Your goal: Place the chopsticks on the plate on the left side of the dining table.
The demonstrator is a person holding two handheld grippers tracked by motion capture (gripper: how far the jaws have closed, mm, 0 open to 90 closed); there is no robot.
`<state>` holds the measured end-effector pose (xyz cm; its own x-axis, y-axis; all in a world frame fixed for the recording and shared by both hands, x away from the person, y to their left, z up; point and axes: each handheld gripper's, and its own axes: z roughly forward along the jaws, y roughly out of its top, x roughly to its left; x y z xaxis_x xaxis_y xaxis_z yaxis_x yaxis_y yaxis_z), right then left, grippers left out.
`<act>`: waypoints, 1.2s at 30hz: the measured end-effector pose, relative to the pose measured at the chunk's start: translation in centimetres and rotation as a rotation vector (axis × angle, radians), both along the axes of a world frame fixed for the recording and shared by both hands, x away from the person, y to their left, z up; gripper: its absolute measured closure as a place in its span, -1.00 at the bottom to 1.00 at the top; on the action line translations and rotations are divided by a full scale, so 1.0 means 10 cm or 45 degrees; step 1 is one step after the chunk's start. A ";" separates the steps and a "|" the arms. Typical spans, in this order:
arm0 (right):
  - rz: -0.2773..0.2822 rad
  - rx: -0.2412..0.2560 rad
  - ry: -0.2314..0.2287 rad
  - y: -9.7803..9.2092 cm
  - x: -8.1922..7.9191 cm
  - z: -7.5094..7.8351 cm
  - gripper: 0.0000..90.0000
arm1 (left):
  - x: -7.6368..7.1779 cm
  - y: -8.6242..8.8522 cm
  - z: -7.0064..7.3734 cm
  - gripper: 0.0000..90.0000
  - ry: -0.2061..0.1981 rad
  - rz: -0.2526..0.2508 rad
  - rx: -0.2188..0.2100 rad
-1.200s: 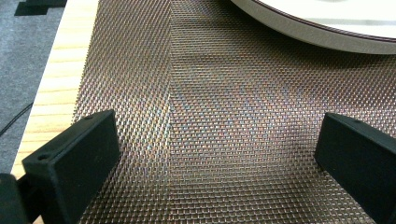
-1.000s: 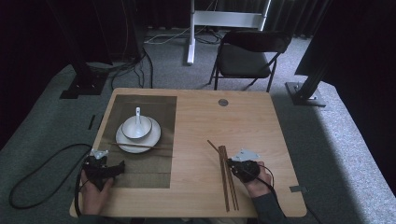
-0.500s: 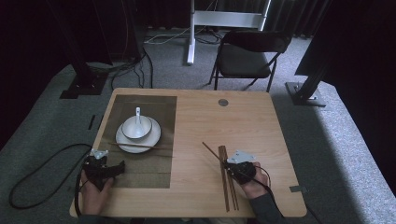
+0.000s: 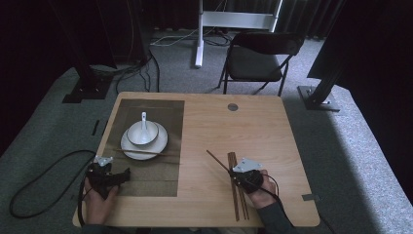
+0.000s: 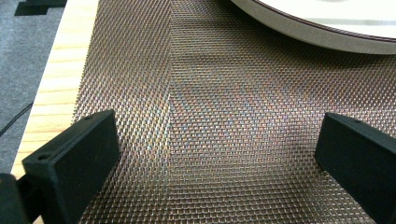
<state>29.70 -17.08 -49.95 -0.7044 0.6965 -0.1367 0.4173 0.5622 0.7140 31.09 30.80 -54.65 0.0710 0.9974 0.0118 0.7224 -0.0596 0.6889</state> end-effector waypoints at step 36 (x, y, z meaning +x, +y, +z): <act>0.090 -0.028 -0.023 0.22 0.01 0.06 0.89 | 0.00 0.00 0.00 -1.00 0.000 0.000 0.000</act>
<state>29.77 -14.88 -49.30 -0.7492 0.6416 -0.1645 0.3628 0.6053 0.7085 31.09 30.80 -54.65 0.0709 0.9974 0.0118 0.7223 -0.0594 0.6890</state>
